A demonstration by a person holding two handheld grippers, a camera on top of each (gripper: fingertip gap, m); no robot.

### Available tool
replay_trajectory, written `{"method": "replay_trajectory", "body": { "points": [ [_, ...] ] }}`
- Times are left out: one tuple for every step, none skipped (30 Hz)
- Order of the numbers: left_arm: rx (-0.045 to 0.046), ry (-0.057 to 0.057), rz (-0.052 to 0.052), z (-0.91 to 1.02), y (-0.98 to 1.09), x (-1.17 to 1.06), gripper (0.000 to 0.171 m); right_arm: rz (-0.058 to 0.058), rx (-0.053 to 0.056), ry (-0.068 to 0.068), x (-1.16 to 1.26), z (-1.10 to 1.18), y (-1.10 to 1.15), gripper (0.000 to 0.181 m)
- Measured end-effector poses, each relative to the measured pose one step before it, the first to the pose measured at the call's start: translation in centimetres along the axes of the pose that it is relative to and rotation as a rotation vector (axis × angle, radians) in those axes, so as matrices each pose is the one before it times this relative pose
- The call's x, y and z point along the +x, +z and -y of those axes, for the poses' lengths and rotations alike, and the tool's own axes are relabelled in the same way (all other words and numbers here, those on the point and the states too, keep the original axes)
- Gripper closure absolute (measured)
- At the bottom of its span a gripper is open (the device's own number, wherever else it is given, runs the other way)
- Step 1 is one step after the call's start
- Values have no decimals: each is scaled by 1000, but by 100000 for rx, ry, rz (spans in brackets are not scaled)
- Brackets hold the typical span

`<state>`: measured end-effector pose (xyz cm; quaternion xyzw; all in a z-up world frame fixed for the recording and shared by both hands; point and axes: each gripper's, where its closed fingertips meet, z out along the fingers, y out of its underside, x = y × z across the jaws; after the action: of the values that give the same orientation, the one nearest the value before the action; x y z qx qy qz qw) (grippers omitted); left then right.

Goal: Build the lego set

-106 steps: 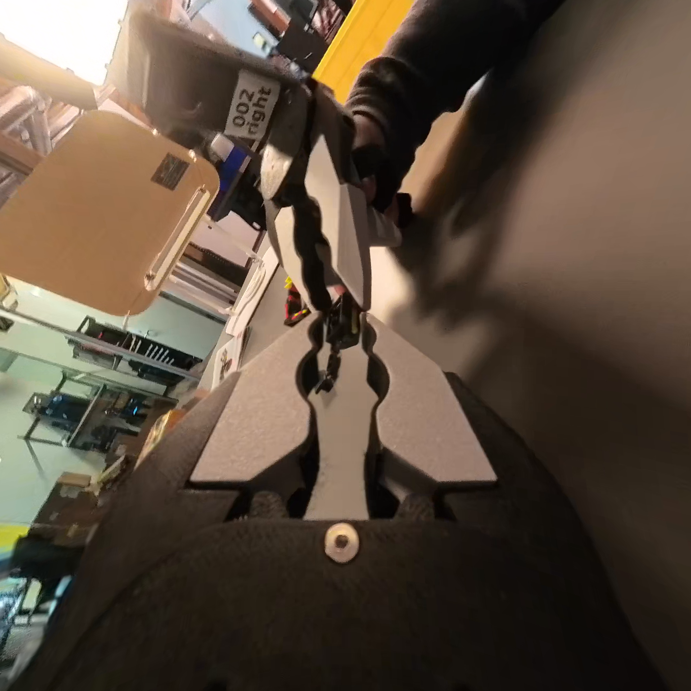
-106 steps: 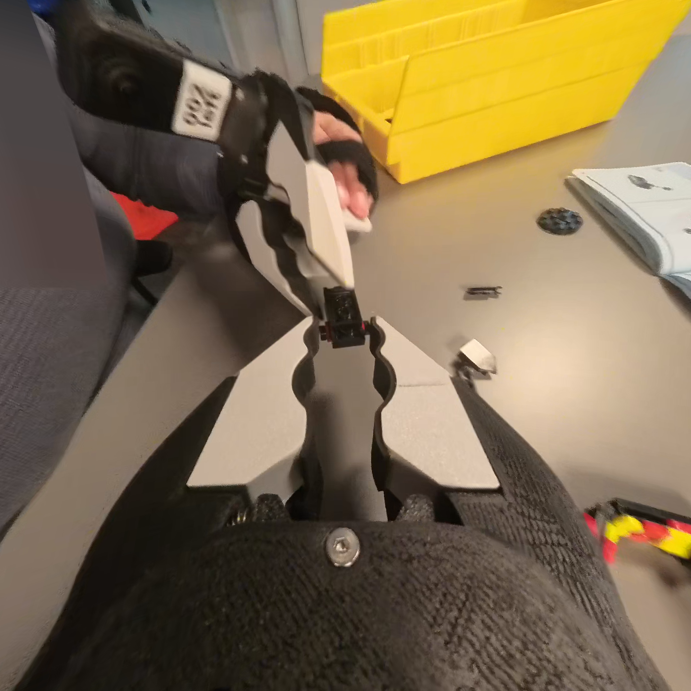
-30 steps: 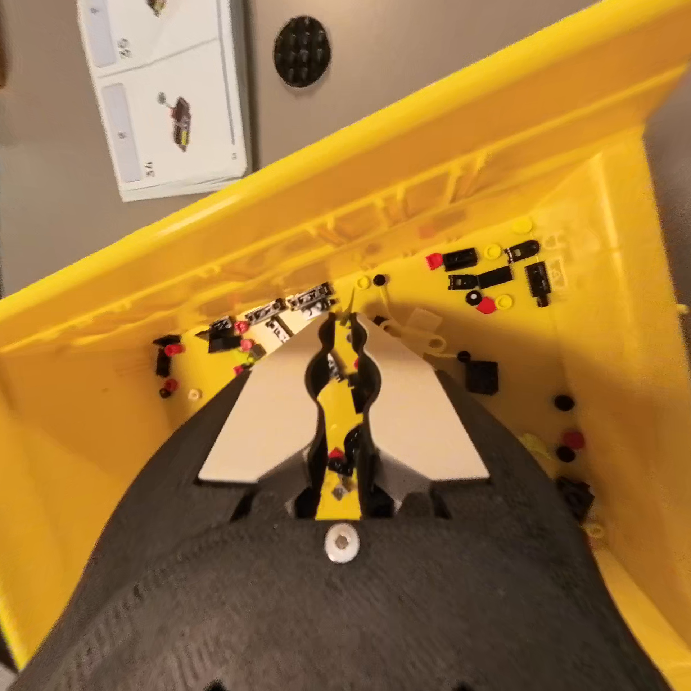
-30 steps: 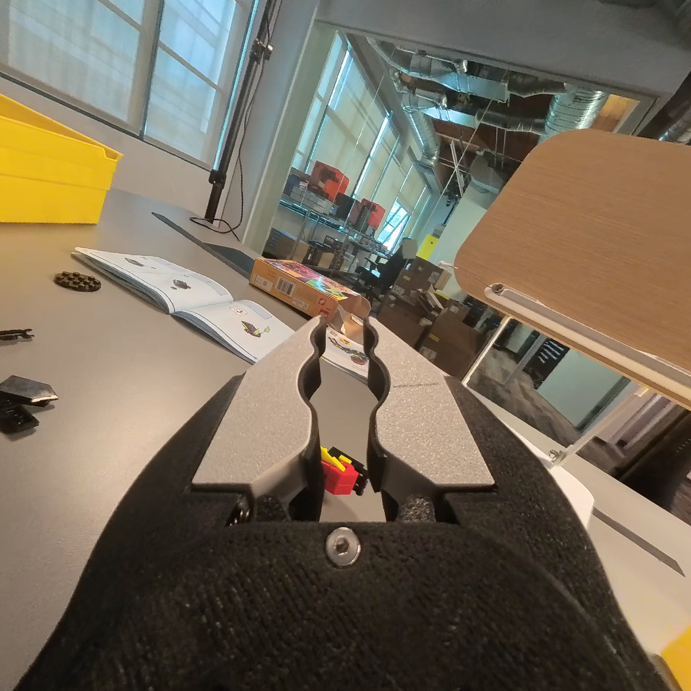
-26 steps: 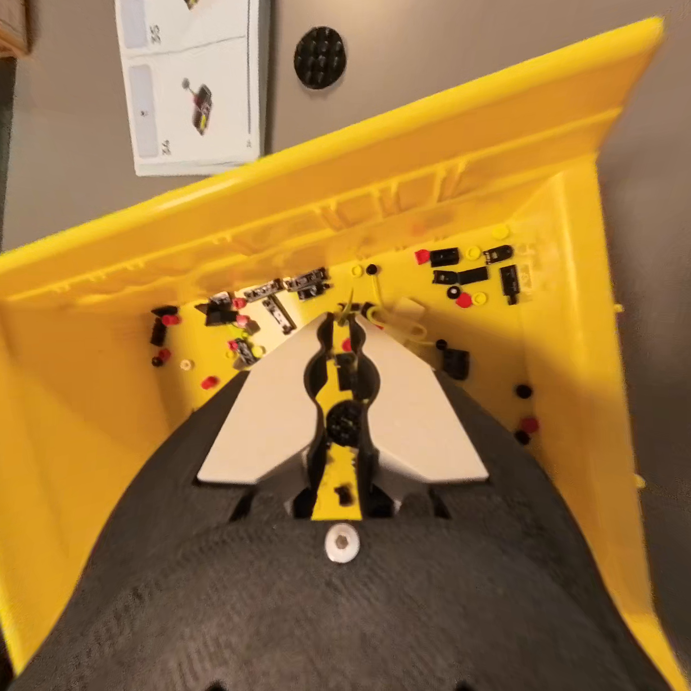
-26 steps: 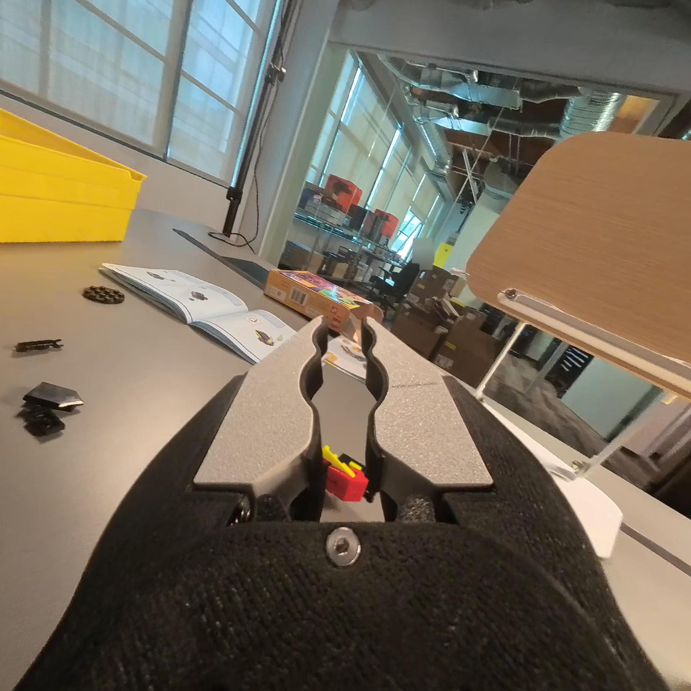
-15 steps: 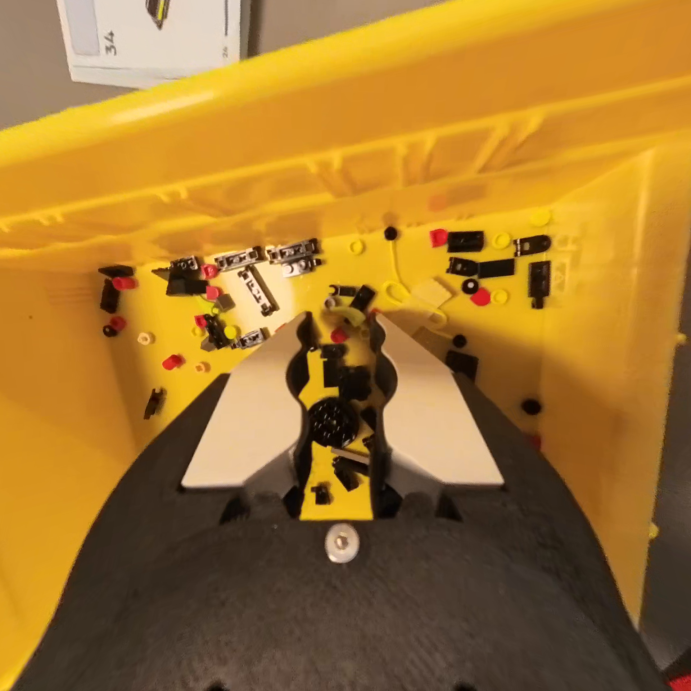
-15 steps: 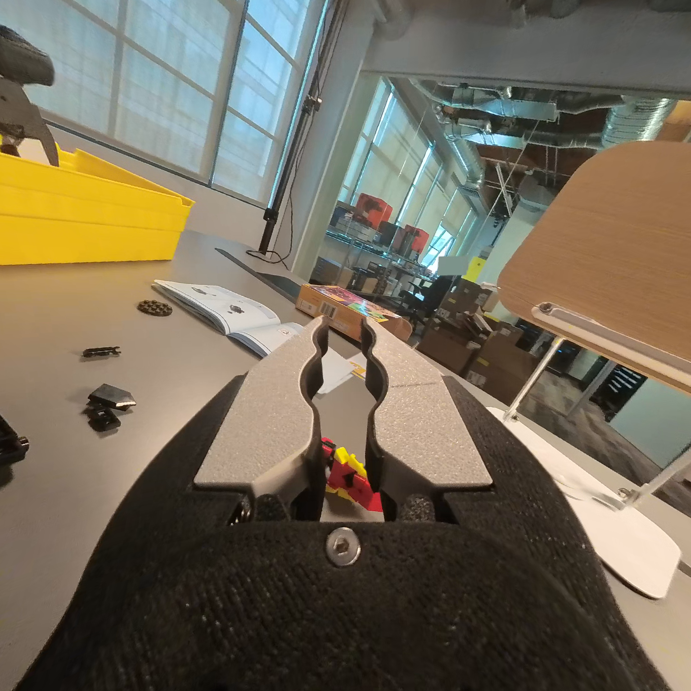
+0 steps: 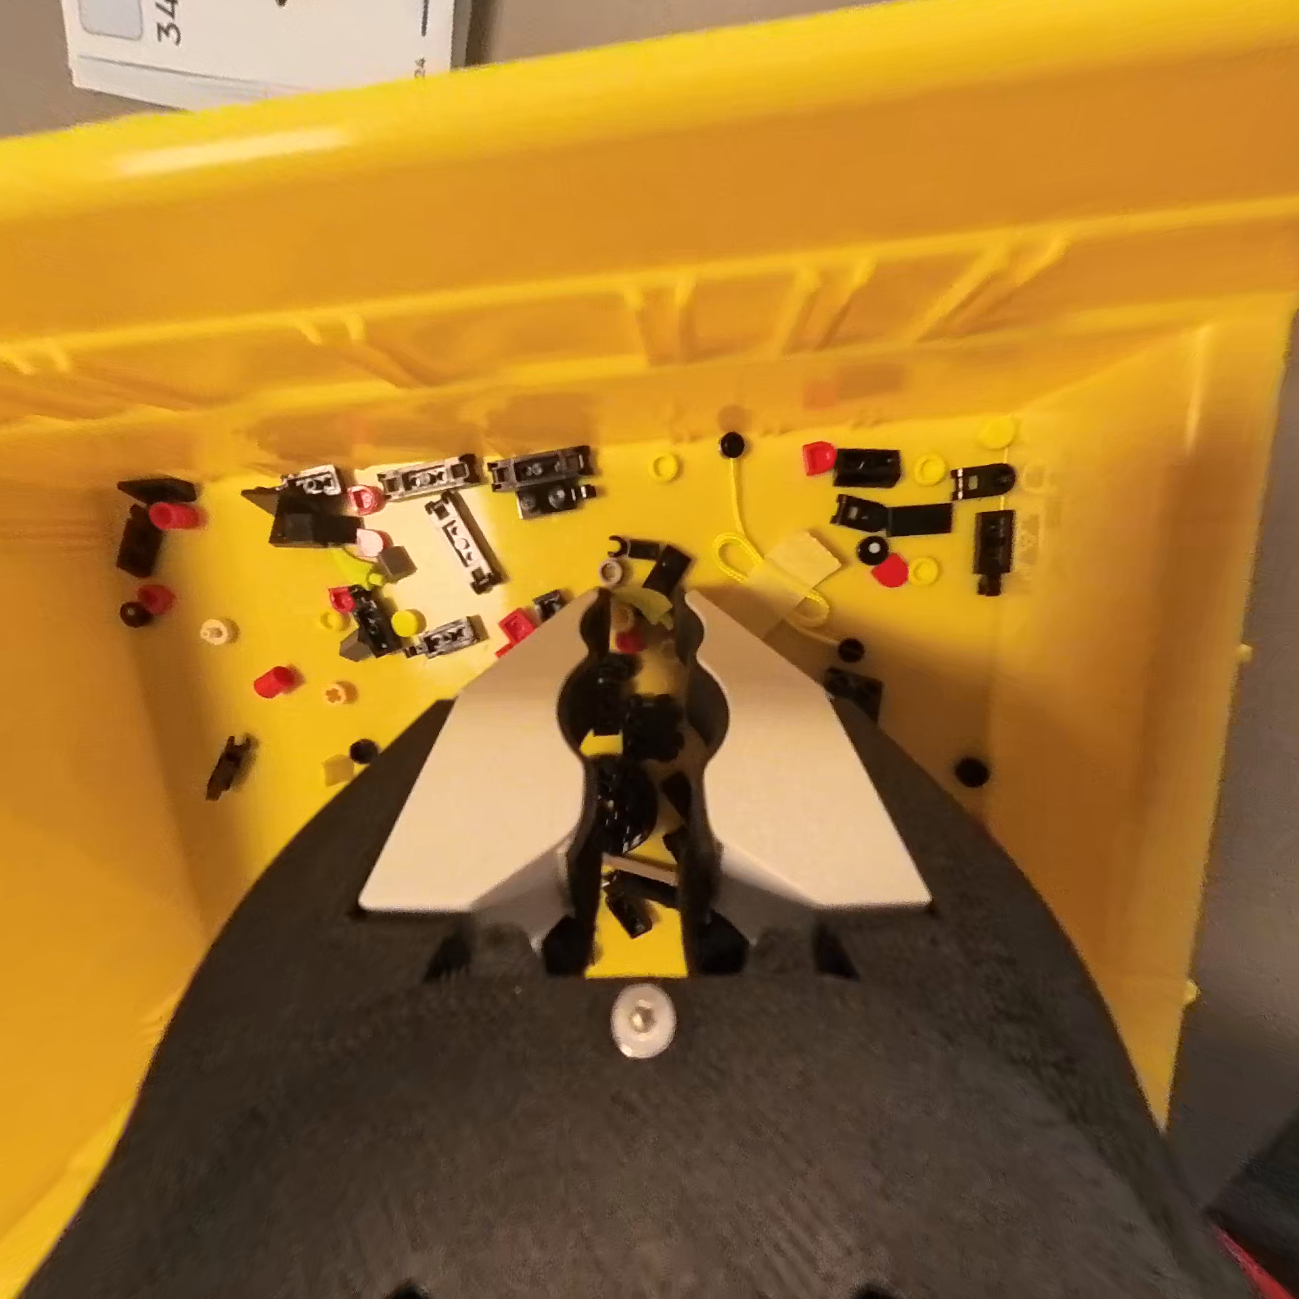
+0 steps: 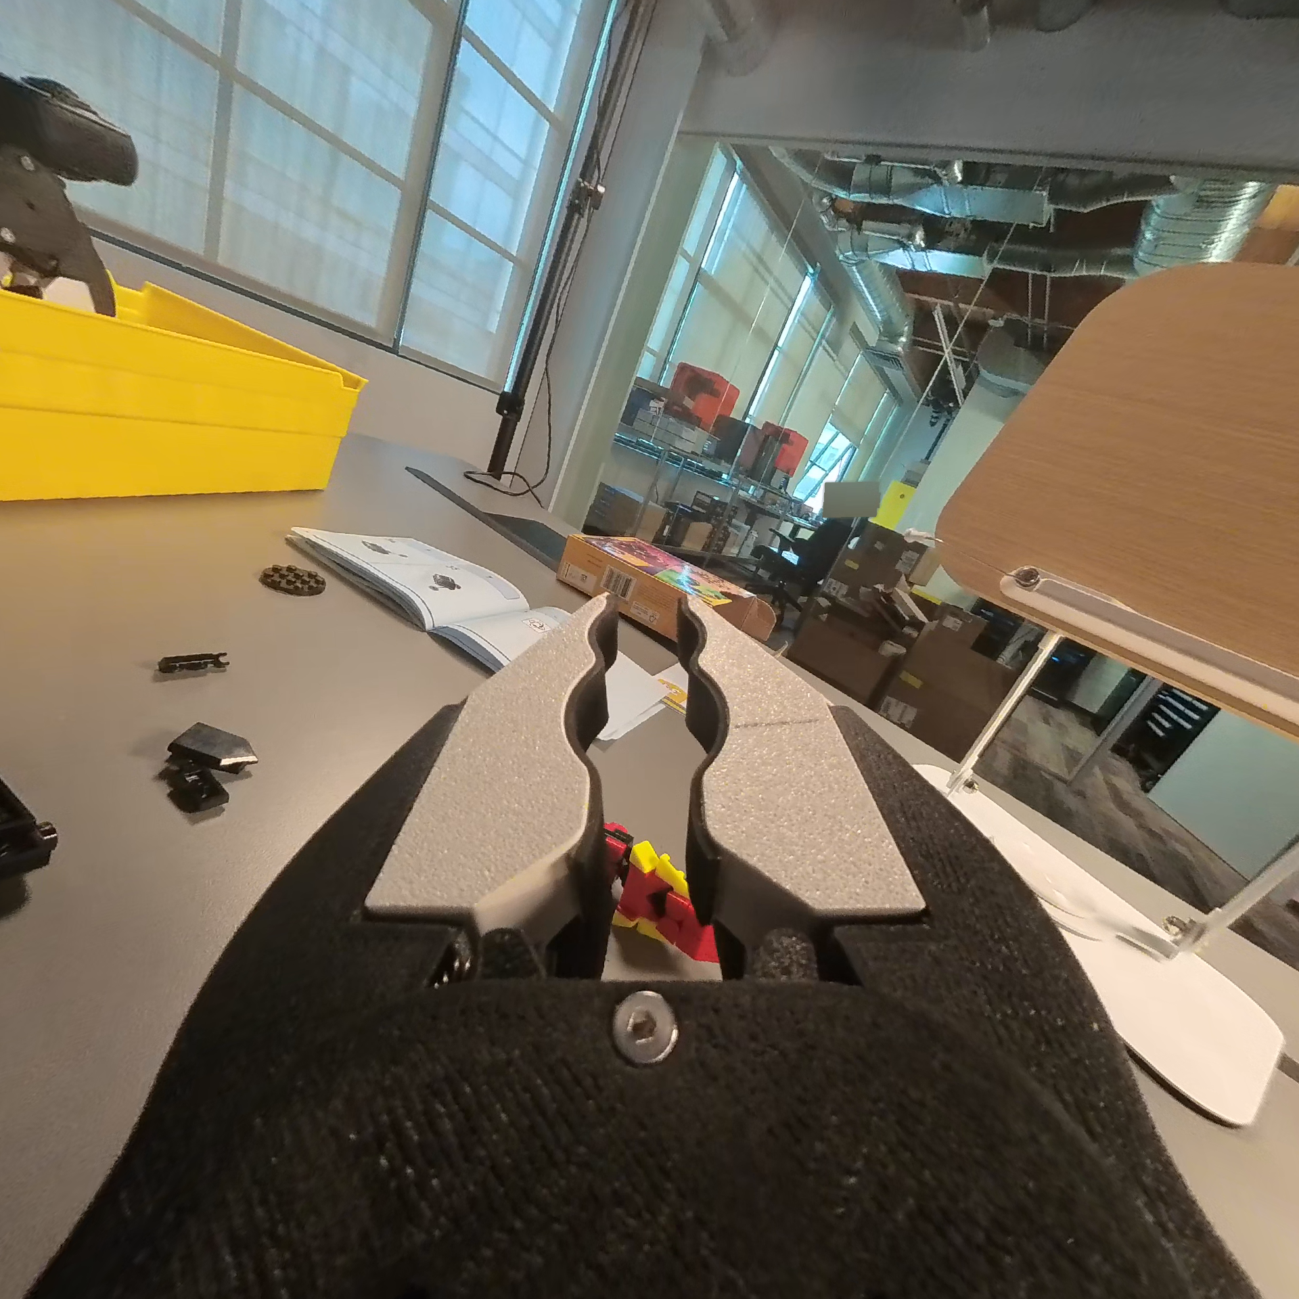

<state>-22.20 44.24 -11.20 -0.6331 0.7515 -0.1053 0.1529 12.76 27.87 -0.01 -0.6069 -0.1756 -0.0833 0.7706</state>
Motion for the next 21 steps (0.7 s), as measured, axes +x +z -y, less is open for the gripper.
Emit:
{"method": "replay_trajectory", "body": {
  "points": [
    [-332, 676, 1343, -81, -23, -178, 155, -25, -40, -97, -2, -14, 6, 167],
    [-233, 1499, 1267, -86, -50, -101, 155, -11, -8, -57, -4, 2, 1, 167],
    [-629, 1332, 826, -143, -53, 6, 155, 50, 36, 1, -7, 5, 3, 167],
    [-297, 1245, 757, -81, -106, 55, 155, 145, 107, 109, -20, 14, -4, 167],
    [180, 1228, 923, 9, -192, 71, 155, 207, 131, 113, -28, 15, 7, 167],
    [614, 1409, 1681, 130, -369, -9, 156, 283, 129, 71, -44, 18, 9, 167],
    [1524, 1713, 2748, 333, -584, -129, 155, 524, 236, 80, -79, 33, 16, 167],
    [2293, 1339, 2902, 568, -765, -133, 155, 760, 301, 62, -112, 45, 11, 167],
    [2781, 1022, 3215, 801, -917, -138, 156, 721, 268, -11, -113, 32, 18, 167],
    [3272, 1625, 4188, 1062, -1034, -196, 156, 762, 261, -14, -129, 37, 10, 167],
    [3489, 1921, 5551, 1318, -1105, -298, 156, 838, 313, 45, -131, 50, 14, 167],
    [3917, 1375, 4792, 1623, -1120, -108, 156, 958, 402, 152, -150, 50, 16, 167],
    [3811, 333, 4310, 1897, -1124, 64, 155, 1182, 442, 188, -189, 68, 23, 168],
    [3451, -692, 5102, 2063, -1149, 85, 155, 1557, 460, 107, -244, 71, 35, 168],
    [4208, -1098, 3997, 2255, -1183, 449, 155, 1789, 472, 103, -273, 67, 55, 168],
    [4934, -1322, 1769, 2278, -1055, 978, 155, 1736, 473, 177, -263, 67, 43, 168],
    [4259, -2738, 215, 1938, -677, 1348, 156, 1576, 505, 264, -224, 74, 42, 168],
    [2969, -4820, -3410, 1403, -74, 1992, 156, 1388, 561, 334, -195, 75, 10, 168],
    [2061, -5584, -7448, 846, 615, 2679, 156, 1181, 691, 456, -162, 108, -23, 168],
    [2418, -3584, -8924, 319, 1290, 2917, 155, 1043, 842, 786, -158, 136, -56, 168],
    [1881, -398, -9421, -321, 1740, 2891, 155, 961, 895, 1105, -137, 164, -99, 168]
  ]
}}
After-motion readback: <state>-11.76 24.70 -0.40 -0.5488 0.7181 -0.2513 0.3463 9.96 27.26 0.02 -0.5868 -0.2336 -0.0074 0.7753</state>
